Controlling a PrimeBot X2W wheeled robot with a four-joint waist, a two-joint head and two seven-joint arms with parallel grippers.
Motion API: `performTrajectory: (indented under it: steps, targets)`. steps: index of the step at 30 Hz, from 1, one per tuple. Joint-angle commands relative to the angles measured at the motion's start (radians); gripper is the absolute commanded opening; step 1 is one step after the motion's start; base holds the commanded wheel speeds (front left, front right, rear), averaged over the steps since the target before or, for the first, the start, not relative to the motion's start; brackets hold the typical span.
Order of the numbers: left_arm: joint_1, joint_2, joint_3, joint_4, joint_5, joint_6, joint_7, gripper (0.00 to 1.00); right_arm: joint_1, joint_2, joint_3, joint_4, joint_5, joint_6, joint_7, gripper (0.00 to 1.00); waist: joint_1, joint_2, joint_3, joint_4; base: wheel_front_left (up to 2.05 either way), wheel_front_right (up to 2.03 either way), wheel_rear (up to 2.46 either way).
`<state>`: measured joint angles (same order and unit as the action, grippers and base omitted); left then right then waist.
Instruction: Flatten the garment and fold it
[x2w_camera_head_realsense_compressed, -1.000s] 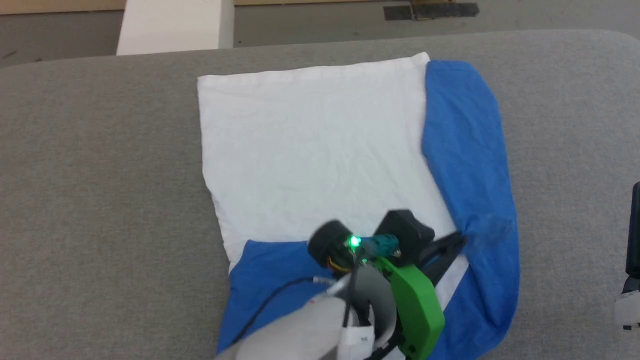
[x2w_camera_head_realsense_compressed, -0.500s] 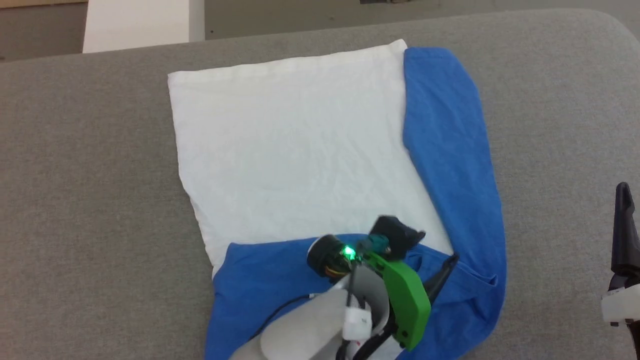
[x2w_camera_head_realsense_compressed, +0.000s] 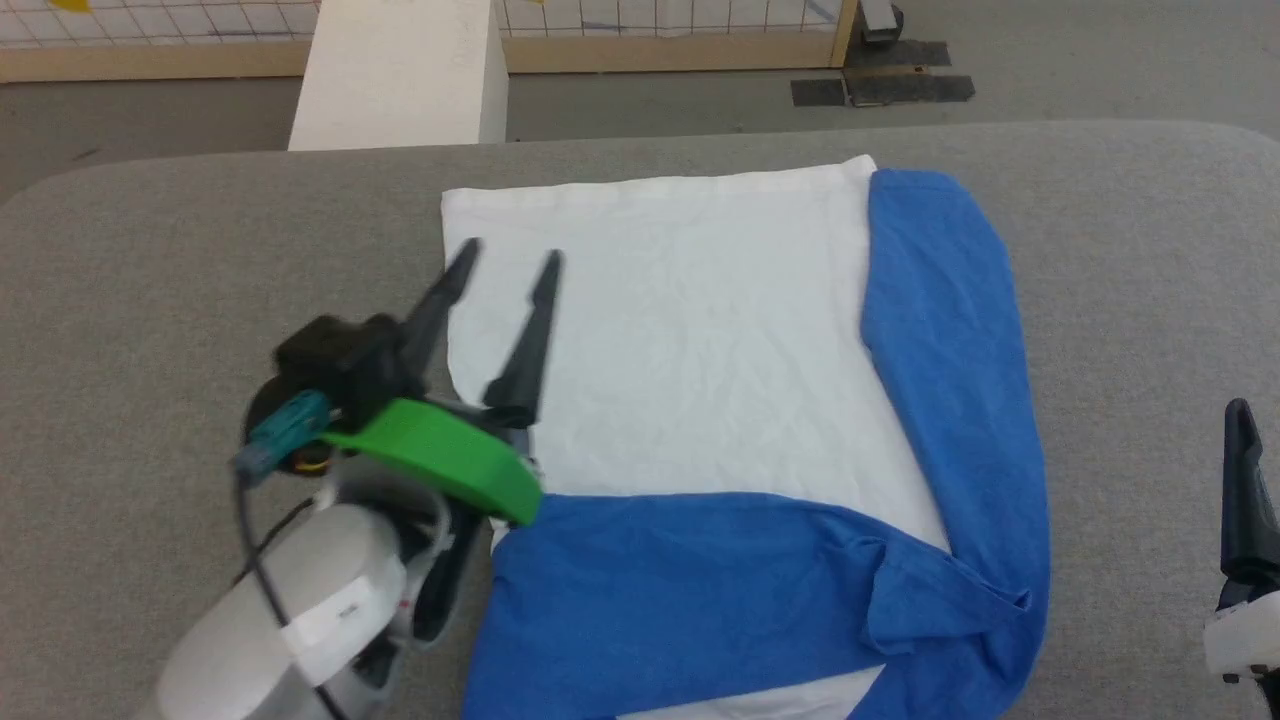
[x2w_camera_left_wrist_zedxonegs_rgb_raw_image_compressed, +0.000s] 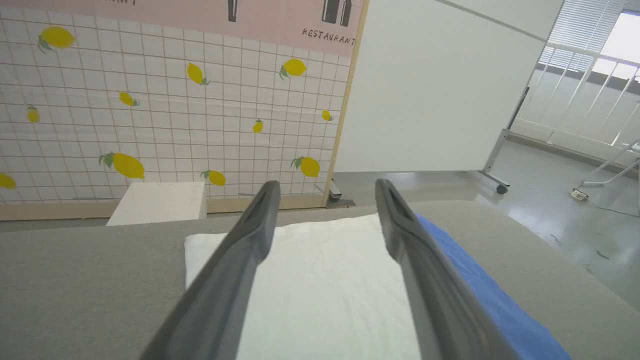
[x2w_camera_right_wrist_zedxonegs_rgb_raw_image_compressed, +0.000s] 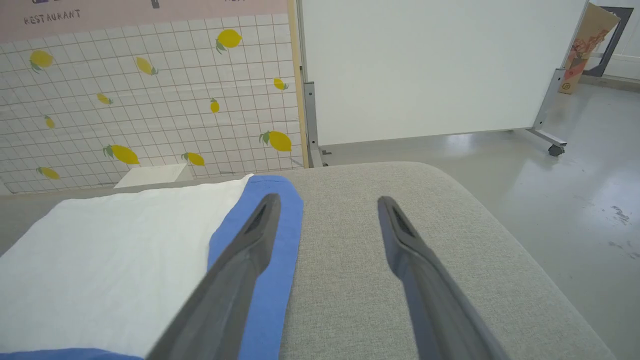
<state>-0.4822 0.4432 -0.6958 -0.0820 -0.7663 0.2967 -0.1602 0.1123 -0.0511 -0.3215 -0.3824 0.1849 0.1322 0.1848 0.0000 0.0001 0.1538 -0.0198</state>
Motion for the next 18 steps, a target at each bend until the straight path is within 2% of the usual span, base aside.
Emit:
performTrajectory:
  steps: [1,5,8,12,18]
  targets:
    - [0.052,0.043,0.032,-0.029,0.005,0.027,-0.022,1.0,0.014,0.001,0.002,-0.003,0.004,-0.002,0.001,1.0,0.0,-0.0001,-0.023,0.025,0.0,0.0,0.0]
    - [0.187,0.132,0.112,-0.118,0.017,0.097,-0.07,1.0,0.027,0.001,0.008,0.004,0.015,-0.002,0.0,1.0,0.0,-0.0001,-0.034,0.04,0.0,0.0,0.0]
    - [0.298,0.154,0.149,-0.172,0.034,0.138,-0.09,1.0,0.042,0.001,0.008,0.012,0.026,-0.002,-0.004,1.0,0.0,-0.0001,-0.04,0.056,0.0,0.0,0.0]
    - [0.416,0.149,0.204,-0.194,0.06,0.161,-0.1,1.0,0.057,0.001,0.016,0.031,0.049,-0.002,-0.012,1.0,0.0,-0.0001,-0.045,0.069,0.0,0.0,0.0]
    - [0.559,0.085,0.305,-0.214,0.163,0.174,-0.101,1.0,0.084,0.001,0.028,0.074,0.072,-0.002,-0.037,1.0,0.0,-0.0001,-0.058,0.084,0.0,0.0,0.0]
